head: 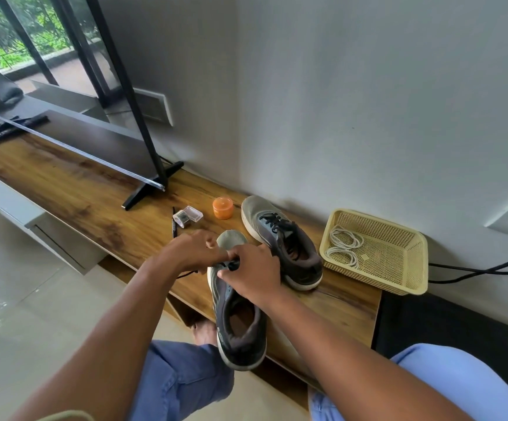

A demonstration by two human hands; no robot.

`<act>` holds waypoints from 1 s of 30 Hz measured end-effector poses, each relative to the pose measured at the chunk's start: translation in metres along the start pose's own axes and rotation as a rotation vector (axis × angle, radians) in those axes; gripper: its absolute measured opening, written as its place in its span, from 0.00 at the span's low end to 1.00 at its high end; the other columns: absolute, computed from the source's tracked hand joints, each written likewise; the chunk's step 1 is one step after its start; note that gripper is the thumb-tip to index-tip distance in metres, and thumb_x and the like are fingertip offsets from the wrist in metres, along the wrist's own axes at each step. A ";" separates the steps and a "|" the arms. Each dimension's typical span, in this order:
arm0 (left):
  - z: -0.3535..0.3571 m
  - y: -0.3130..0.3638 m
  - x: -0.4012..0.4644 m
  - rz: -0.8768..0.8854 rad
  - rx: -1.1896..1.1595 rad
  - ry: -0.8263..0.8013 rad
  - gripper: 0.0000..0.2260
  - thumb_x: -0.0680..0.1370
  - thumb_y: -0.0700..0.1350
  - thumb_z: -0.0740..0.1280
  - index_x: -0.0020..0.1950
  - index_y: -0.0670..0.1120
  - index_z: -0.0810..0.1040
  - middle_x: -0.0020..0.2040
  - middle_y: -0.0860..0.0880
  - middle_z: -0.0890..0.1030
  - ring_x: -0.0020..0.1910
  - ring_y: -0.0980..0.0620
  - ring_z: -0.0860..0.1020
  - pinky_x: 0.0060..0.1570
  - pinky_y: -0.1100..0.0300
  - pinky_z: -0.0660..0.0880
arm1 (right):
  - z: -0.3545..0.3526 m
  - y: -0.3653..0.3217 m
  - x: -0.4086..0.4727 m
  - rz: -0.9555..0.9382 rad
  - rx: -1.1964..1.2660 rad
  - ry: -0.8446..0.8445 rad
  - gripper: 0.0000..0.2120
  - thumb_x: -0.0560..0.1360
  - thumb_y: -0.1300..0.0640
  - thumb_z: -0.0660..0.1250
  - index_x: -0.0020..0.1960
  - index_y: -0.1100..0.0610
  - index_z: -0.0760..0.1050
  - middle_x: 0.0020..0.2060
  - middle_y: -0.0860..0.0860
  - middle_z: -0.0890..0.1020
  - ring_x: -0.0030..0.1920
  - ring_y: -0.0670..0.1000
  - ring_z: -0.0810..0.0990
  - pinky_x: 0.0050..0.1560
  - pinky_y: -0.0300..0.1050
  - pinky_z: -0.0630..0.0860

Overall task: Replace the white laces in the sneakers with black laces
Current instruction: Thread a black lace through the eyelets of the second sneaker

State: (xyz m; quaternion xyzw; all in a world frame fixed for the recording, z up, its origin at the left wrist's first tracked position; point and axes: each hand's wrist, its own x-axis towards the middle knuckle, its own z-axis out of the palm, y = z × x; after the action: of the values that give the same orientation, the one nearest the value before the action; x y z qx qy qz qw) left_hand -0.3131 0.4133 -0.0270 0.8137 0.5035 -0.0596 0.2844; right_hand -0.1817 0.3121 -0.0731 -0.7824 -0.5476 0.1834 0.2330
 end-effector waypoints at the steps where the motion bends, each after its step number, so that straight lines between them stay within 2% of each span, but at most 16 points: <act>1: 0.004 -0.002 0.003 0.032 0.038 0.003 0.14 0.76 0.64 0.71 0.53 0.56 0.79 0.43 0.53 0.85 0.39 0.58 0.83 0.43 0.56 0.80 | 0.000 0.000 0.000 -0.003 0.004 0.005 0.14 0.72 0.40 0.73 0.54 0.45 0.82 0.51 0.46 0.84 0.63 0.56 0.75 0.60 0.54 0.73; 3: 0.010 -0.005 0.010 0.079 0.117 0.005 0.09 0.75 0.59 0.74 0.52 0.60 0.82 0.51 0.55 0.82 0.41 0.58 0.83 0.45 0.56 0.82 | 0.000 0.000 -0.001 -0.013 0.000 0.017 0.12 0.72 0.42 0.73 0.52 0.46 0.83 0.48 0.46 0.85 0.62 0.57 0.76 0.58 0.54 0.75; 6: 0.017 -0.005 0.018 0.084 0.225 0.059 0.07 0.72 0.57 0.76 0.48 0.65 0.82 0.51 0.58 0.80 0.47 0.57 0.79 0.47 0.55 0.82 | -0.001 -0.001 -0.002 -0.021 -0.001 0.022 0.11 0.72 0.42 0.73 0.51 0.45 0.84 0.48 0.45 0.85 0.61 0.56 0.76 0.58 0.53 0.76; 10: 0.023 0.002 0.017 0.051 0.272 0.155 0.04 0.74 0.51 0.75 0.46 0.60 0.83 0.49 0.57 0.81 0.47 0.55 0.81 0.42 0.58 0.80 | -0.001 0.000 -0.001 -0.020 -0.028 0.012 0.13 0.70 0.40 0.75 0.51 0.45 0.83 0.49 0.45 0.85 0.61 0.55 0.77 0.58 0.55 0.77; 13: 0.025 0.003 0.017 0.023 0.250 0.130 0.03 0.75 0.50 0.73 0.48 0.53 0.84 0.47 0.52 0.83 0.45 0.53 0.81 0.40 0.57 0.79 | -0.001 0.000 -0.001 -0.017 -0.024 0.009 0.14 0.71 0.40 0.74 0.52 0.45 0.83 0.49 0.45 0.85 0.61 0.56 0.77 0.58 0.56 0.77; 15: 0.020 0.002 0.017 0.019 0.148 0.100 0.07 0.74 0.49 0.72 0.46 0.46 0.85 0.46 0.46 0.85 0.40 0.53 0.79 0.38 0.55 0.78 | -0.001 0.001 -0.001 -0.012 -0.009 0.019 0.14 0.72 0.40 0.73 0.54 0.46 0.83 0.51 0.46 0.85 0.62 0.55 0.76 0.59 0.56 0.77; 17: 0.009 0.003 0.015 0.024 -0.073 0.095 0.06 0.74 0.46 0.72 0.43 0.43 0.85 0.44 0.44 0.85 0.37 0.53 0.78 0.37 0.57 0.76 | -0.002 0.001 -0.002 0.003 -0.005 0.022 0.14 0.73 0.41 0.73 0.56 0.46 0.82 0.53 0.48 0.85 0.63 0.55 0.76 0.60 0.56 0.76; 19: -0.003 0.006 0.008 0.040 -0.314 0.126 0.04 0.77 0.44 0.74 0.43 0.46 0.85 0.43 0.48 0.85 0.41 0.52 0.79 0.41 0.58 0.76 | -0.003 0.000 -0.002 0.006 -0.025 0.015 0.16 0.74 0.42 0.73 0.59 0.47 0.82 0.55 0.48 0.84 0.63 0.54 0.76 0.61 0.55 0.75; 21: -0.013 0.007 0.003 0.050 -0.469 0.165 0.03 0.77 0.43 0.74 0.44 0.46 0.85 0.44 0.49 0.84 0.45 0.49 0.79 0.43 0.56 0.75 | -0.004 -0.001 -0.002 -0.001 -0.040 0.017 0.17 0.74 0.42 0.72 0.61 0.46 0.82 0.56 0.48 0.84 0.63 0.54 0.76 0.60 0.54 0.76; 24: -0.016 0.003 0.001 0.029 -0.608 0.147 0.03 0.78 0.40 0.73 0.47 0.41 0.85 0.32 0.57 0.81 0.36 0.52 0.72 0.34 0.58 0.68 | -0.005 -0.002 -0.003 0.013 -0.009 -0.014 0.17 0.73 0.40 0.71 0.58 0.47 0.82 0.54 0.46 0.85 0.61 0.53 0.77 0.58 0.54 0.78; 26: -0.016 0.000 0.002 0.011 -0.631 0.138 0.04 0.79 0.40 0.73 0.46 0.41 0.84 0.29 0.56 0.77 0.34 0.53 0.69 0.32 0.60 0.65 | -0.007 -0.002 -0.004 0.004 0.050 -0.026 0.17 0.74 0.39 0.67 0.55 0.48 0.82 0.52 0.46 0.85 0.58 0.53 0.78 0.57 0.55 0.79; 28: -0.016 -0.001 0.003 0.027 -0.557 0.178 0.06 0.79 0.44 0.74 0.43 0.43 0.84 0.34 0.52 0.79 0.34 0.53 0.72 0.33 0.61 0.67 | -0.009 0.002 -0.003 -0.004 0.144 -0.006 0.14 0.79 0.44 0.63 0.52 0.51 0.83 0.49 0.49 0.85 0.54 0.54 0.81 0.57 0.54 0.79; 30: -0.014 -0.006 0.002 0.049 -0.400 0.234 0.07 0.78 0.47 0.75 0.43 0.46 0.85 0.39 0.52 0.83 0.36 0.53 0.79 0.34 0.63 0.71 | -0.015 0.008 -0.003 0.005 0.196 -0.017 0.12 0.81 0.59 0.61 0.58 0.57 0.83 0.54 0.53 0.85 0.59 0.55 0.82 0.63 0.51 0.76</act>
State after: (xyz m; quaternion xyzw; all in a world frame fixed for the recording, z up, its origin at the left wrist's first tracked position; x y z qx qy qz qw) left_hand -0.3197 0.4244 -0.0183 0.7545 0.5148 0.1433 0.3812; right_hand -0.1685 0.3042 -0.0648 -0.7556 -0.5270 0.2433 0.3036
